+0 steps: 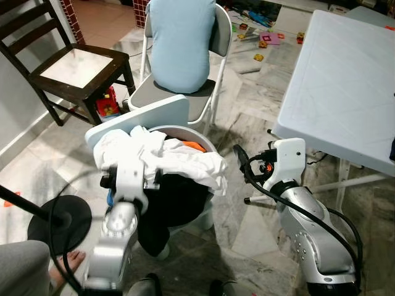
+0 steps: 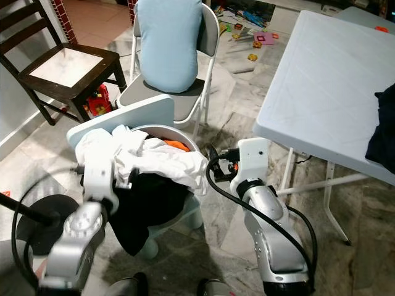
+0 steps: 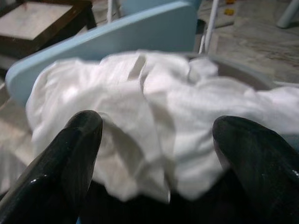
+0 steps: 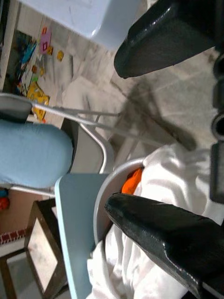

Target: Hang hanger

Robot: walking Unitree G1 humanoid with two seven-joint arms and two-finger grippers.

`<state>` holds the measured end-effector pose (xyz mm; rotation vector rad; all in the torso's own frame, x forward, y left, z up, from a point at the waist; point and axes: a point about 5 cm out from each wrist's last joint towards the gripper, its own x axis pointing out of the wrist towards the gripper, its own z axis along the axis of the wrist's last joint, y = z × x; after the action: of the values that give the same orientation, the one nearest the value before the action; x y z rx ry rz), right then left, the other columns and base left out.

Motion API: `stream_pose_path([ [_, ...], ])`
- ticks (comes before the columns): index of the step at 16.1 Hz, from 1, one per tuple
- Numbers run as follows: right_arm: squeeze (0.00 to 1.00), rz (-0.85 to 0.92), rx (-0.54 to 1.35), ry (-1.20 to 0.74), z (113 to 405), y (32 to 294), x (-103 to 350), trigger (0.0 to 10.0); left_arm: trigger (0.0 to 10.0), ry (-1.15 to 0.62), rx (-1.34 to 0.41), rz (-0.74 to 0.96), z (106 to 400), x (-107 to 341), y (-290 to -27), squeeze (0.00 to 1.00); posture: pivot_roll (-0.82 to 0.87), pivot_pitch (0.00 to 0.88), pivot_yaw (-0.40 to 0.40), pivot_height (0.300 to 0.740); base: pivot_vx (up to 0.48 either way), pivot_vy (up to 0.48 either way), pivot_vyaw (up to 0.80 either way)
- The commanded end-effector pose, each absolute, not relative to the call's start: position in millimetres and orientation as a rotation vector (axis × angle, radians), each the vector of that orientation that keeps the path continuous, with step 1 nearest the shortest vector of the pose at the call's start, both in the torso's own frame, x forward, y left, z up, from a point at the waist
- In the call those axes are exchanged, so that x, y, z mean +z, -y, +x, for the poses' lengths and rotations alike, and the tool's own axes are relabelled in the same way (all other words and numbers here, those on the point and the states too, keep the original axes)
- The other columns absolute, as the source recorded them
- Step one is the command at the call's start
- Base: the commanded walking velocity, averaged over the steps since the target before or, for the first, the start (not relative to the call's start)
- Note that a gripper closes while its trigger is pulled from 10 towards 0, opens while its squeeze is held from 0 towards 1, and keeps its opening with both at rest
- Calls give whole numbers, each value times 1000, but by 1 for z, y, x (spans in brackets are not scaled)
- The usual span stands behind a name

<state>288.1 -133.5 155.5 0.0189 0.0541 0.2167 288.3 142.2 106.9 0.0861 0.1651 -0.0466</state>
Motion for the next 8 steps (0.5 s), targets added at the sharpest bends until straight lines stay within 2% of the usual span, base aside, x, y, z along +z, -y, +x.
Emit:
stream_pose_path([
  [1, 0, 12, 206, -54, 284, 139, 157, 10000, 10000, -198, -54, 92, 291, 98, -145, 0, -48, 241, -83, 740, 0, 0, 0],
  [2, 0, 6, 203, -54, 284, 141, 158, 10000, 10000, -198, -58, 101, 294, 97, -147, 0, -54, 242, -83, 740, 0, 0, 0],
  [3, 0, -13, 174, -51, 281, 150, 161, 10000, 3608, -207, -73, 101, 303, 91, -149, 0, -90, 249, -85, 740, 0, 0, 0],
  [4, 0, -16, 169, -51, 280, 153, 162, 10000, 0, -211, -83, 104, 305, 89, -148, 0, -98, 250, -85, 740, 0, 0, 0],
  [6, 0, -23, 188, -64, 274, 157, 162, 10000, 0, -200, -112, 86, 310, 89, -139, 0, -124, 258, -87, 740, 0, 0, 0],
  [8, 0, 2, 282, -82, 269, 147, 162, 10000, 0, -194, -127, 88, 310, 87, -132, 0, -138, 260, -93, 740, 0, 0, 0],
])
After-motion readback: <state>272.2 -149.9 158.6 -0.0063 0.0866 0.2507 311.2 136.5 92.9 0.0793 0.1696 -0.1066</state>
